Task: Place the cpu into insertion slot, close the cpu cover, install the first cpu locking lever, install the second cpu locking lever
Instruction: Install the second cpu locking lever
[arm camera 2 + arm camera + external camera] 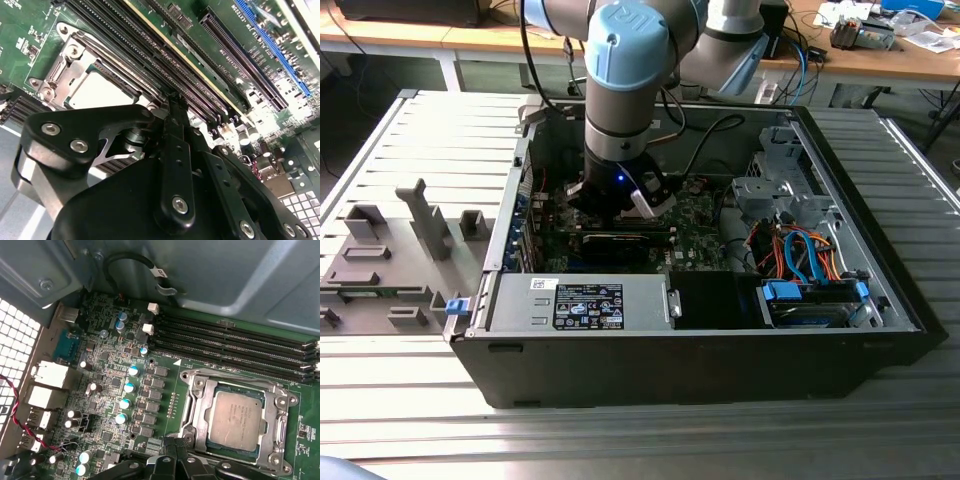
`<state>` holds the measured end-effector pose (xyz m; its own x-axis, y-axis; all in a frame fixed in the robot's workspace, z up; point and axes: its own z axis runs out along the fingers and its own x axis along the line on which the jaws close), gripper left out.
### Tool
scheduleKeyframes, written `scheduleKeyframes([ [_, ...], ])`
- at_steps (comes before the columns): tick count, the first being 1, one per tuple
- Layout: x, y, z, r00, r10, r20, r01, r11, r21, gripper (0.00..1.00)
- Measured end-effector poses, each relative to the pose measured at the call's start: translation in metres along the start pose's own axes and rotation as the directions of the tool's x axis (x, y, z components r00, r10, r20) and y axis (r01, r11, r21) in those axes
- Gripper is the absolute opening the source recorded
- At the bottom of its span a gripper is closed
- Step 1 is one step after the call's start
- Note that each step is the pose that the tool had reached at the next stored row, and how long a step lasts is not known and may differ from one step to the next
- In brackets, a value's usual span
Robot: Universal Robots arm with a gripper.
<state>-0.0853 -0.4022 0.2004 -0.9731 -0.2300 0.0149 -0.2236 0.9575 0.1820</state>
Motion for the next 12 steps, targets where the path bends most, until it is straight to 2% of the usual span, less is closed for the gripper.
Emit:
scheduleKeyframes([
  [3,-0.0002,-0.0004,0.0011,1.0000,-0.001,0.0001,0.001,1.0000,-0.0027,0.11],
  [4,-0.0005,-0.0004,0.0019,1.0000,-0.002,0.0018,0.002,1.0000,-0.0083,0.11],
  [6,-0.0008,-0.0011,0.0039,1.0000,-0.003,0.0021,0.003,0.9999,-0.0146,0.11],
  [9,-0.0009,-0.0011,0.0038,1.0000,-0.004,0.0018,0.004,0.9999,-0.0150,0.11],
  [10,-0.0011,-0.0003,0.0007,1.0000,-0.006,0.0043,0.006,0.9998,-0.0170,0.11],
  [11,-0.0010,0.0016,-0.0094,1.0000,-0.007,0.0041,0.007,0.9998,-0.0164,0.11],
  [12,-0.0008,0.0023,-0.0137,1.0000,-0.007,0.0039,0.007,0.9998,-0.0163,0.11],
])
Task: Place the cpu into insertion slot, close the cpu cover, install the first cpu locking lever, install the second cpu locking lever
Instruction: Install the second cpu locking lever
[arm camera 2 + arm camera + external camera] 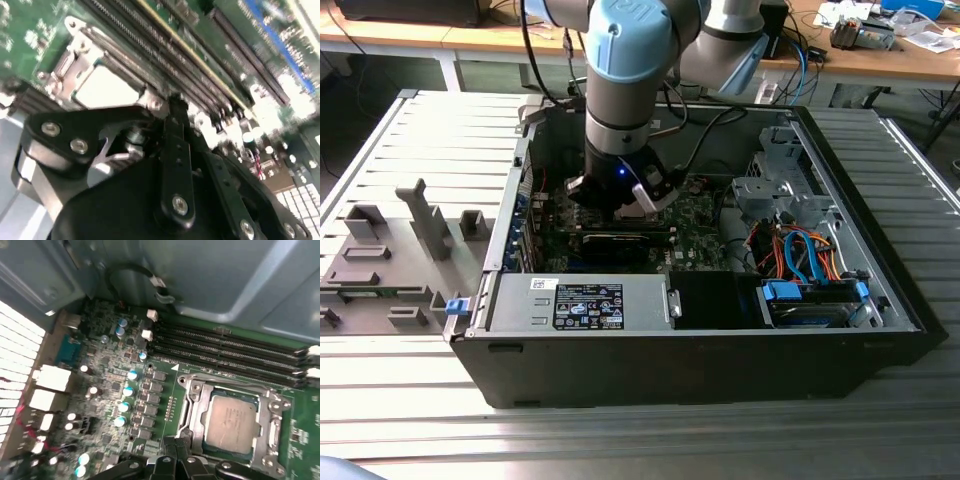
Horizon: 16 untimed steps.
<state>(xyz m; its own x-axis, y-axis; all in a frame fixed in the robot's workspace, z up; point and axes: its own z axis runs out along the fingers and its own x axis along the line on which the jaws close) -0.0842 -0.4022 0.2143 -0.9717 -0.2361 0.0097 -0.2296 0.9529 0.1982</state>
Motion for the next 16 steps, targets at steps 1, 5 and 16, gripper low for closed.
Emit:
scheduleKeyframes([
  [1,0.0000,0.0007,-0.0033,1.0000,0.000,0.0000,0.000,1.0000,-0.0001,0.11],
  [5,-0.0179,-0.0016,-0.0073,1.0000,0.001,-0.0095,-0.001,1.0000,-0.0052,0.11],
  [16,-0.0544,0.0288,-0.0019,0.9984,0.018,-0.0535,-0.010,0.9890,0.1474,0.11],
])
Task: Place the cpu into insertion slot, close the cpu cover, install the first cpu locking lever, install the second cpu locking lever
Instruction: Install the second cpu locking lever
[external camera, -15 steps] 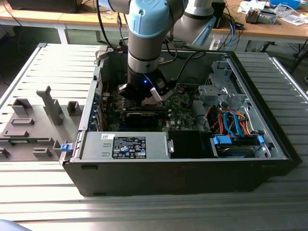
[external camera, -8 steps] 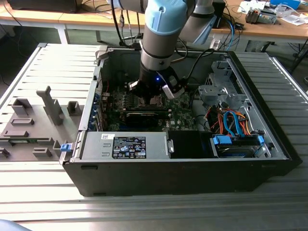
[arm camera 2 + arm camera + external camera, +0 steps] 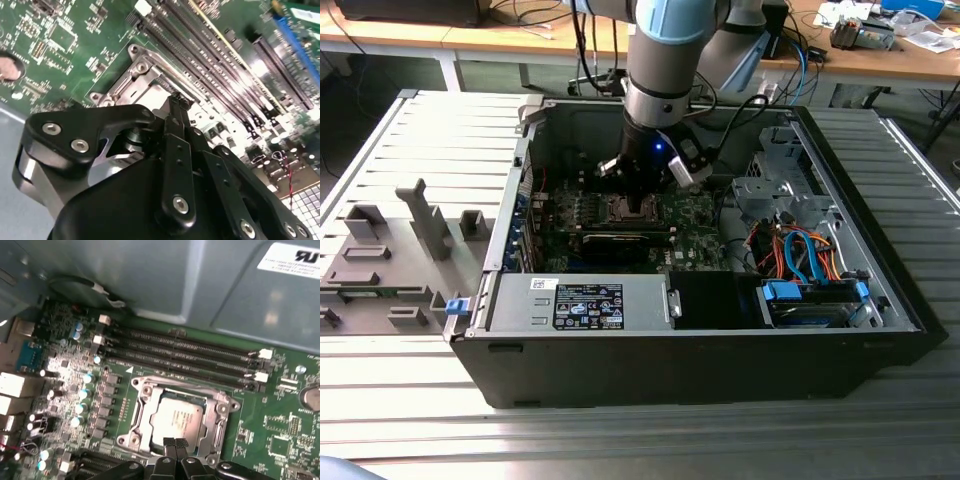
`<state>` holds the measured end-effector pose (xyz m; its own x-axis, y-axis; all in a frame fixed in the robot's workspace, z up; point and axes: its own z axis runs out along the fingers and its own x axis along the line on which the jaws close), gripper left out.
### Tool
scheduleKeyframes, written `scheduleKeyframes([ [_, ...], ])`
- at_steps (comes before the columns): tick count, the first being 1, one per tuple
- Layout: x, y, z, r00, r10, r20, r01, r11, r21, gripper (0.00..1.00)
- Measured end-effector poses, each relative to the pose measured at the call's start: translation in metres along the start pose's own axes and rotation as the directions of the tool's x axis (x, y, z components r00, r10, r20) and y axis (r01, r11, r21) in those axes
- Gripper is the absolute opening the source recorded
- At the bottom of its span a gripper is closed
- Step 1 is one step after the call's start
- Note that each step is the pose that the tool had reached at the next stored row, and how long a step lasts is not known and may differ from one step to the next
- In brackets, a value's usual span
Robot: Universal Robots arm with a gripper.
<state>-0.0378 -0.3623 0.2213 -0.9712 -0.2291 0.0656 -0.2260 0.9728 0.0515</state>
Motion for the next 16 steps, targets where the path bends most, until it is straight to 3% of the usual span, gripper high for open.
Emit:
scheduleKeyframes([
  [2,-0.0009,0.0041,-0.0005,1.0000,0.003,-0.0078,-0.002,0.9994,0.0333,0.11],
  [3,-0.0012,0.0052,-0.0007,1.0000,0.003,-0.0093,-0.003,0.9992,0.0402,0.11],
  [5,-0.0013,0.0064,-0.0024,0.9999,0.004,-0.0106,-0.003,0.9989,0.0469,0.11],
  [7,-0.0010,0.0069,-0.0077,0.9999,0.004,-0.0106,-0.003,0.9989,0.0473,0.11],
  [8,-0.0007,0.0072,-0.0132,0.9999,0.004,-0.0105,-0.003,0.9989,0.0473,0.11],
  [11,-0.0002,0.0075,-0.0196,0.9999,0.004,-0.0105,-0.003,0.9989,0.0473,0.11],
  [16,-0.0002,0.0076,-0.0202,0.9999,0.004,-0.0105,-0.003,0.9989,0.0473,0.11],
])
